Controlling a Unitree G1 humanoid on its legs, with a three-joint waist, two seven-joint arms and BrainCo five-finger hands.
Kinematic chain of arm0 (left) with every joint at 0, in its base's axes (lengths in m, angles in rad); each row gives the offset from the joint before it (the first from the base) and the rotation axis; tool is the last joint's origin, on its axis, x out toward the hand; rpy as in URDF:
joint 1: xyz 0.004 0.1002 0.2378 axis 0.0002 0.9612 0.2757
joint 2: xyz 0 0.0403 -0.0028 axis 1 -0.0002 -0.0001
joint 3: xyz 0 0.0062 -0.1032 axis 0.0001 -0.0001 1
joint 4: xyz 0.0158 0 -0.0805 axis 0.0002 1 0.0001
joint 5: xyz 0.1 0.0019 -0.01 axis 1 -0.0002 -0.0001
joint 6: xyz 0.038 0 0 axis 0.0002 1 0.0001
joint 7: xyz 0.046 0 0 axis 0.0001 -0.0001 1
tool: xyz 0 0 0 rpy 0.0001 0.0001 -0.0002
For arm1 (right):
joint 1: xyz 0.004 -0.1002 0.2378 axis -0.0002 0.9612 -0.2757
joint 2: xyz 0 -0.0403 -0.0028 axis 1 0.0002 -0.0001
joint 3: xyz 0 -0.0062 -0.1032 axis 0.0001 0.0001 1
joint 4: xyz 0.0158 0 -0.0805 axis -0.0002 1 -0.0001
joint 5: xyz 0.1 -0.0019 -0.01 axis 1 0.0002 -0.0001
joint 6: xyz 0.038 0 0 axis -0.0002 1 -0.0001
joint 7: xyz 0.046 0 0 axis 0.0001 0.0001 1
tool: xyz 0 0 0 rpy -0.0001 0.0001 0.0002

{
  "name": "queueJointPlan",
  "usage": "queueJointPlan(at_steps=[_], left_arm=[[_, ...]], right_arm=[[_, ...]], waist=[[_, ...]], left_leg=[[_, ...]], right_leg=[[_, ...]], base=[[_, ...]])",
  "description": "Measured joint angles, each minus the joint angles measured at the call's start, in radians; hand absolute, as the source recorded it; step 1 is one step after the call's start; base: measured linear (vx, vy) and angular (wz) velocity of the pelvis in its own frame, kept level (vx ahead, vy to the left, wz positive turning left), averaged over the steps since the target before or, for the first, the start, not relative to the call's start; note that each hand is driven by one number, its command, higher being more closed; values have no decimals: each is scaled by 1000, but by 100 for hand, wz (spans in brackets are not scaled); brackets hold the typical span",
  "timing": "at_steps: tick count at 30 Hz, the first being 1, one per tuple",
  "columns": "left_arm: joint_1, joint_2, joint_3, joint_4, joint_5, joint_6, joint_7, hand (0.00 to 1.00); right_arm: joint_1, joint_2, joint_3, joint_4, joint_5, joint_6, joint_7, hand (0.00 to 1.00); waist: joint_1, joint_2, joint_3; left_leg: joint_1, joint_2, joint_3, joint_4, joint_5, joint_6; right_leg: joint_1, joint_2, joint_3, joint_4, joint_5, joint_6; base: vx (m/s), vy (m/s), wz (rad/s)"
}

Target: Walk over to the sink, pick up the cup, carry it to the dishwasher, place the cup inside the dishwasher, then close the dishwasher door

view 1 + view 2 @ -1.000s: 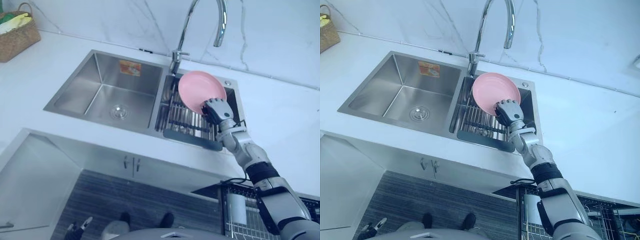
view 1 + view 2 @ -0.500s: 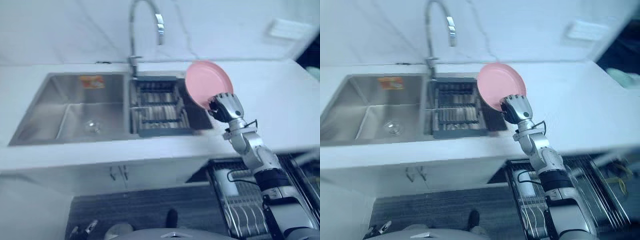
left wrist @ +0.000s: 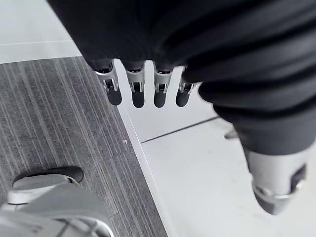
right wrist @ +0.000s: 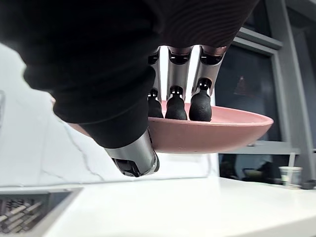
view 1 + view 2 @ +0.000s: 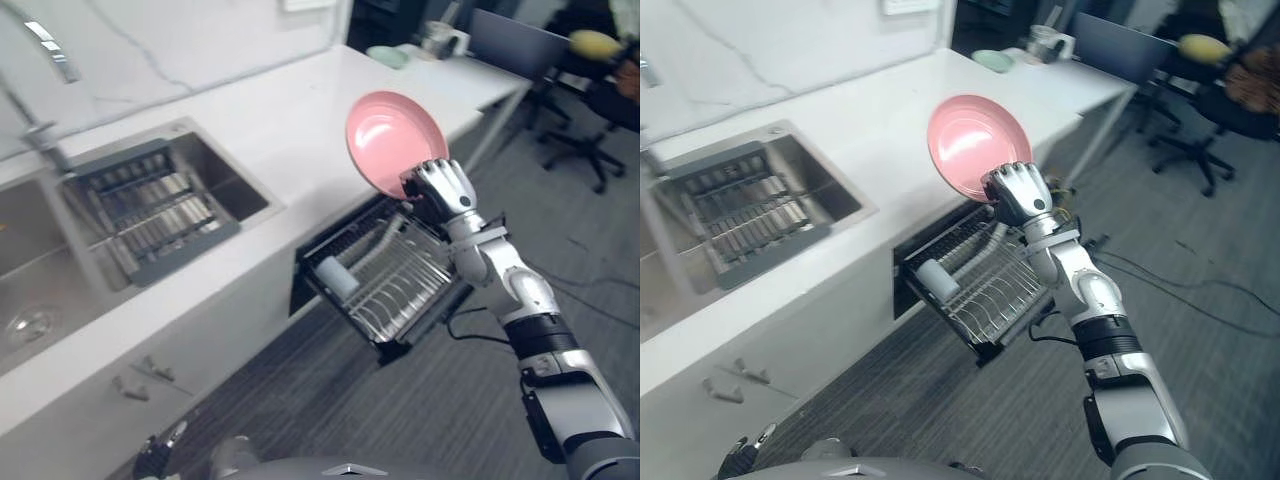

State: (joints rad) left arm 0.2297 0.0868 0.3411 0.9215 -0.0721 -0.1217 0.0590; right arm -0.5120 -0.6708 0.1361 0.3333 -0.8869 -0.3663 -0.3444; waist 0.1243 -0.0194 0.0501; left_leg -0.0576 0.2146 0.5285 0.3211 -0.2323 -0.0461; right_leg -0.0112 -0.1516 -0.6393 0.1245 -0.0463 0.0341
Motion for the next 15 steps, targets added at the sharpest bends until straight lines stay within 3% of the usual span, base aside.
queueJointPlan(at_steps=[1,5,8,15], left_arm=[[0,-1,0,0,2,1,0,0],[10,-16,-31,14,38,4,0,0],[31,-30,-38,14,59,4,0,0],[40,-20,-39,10,76,3,1,0]], right_arm=[[5,-16,-1,0,12,-2,5,100],[97,-55,-106,-7,63,-10,21,100],[143,-54,-135,-8,71,-10,44,100],[199,-4,-147,2,76,-10,97,100]], waist=[[-4,1,0],[-25,-1,0],[-42,-1,0],[-46,-2,28]], left_leg=[[9,-1,-3,-11,6,-7],[78,-28,-15,-140,79,-36],[112,-59,-32,-223,132,-35],[80,-97,-42,-253,160,-12]], right_leg=[[13,12,4,-29,10,16],[71,52,8,-125,46,12],[79,55,5,-160,68,11],[50,38,10,-206,126,13]], base=[[-67,-161,-23],[-81,-105,-8],[-68,27,4],[-76,120,2]])
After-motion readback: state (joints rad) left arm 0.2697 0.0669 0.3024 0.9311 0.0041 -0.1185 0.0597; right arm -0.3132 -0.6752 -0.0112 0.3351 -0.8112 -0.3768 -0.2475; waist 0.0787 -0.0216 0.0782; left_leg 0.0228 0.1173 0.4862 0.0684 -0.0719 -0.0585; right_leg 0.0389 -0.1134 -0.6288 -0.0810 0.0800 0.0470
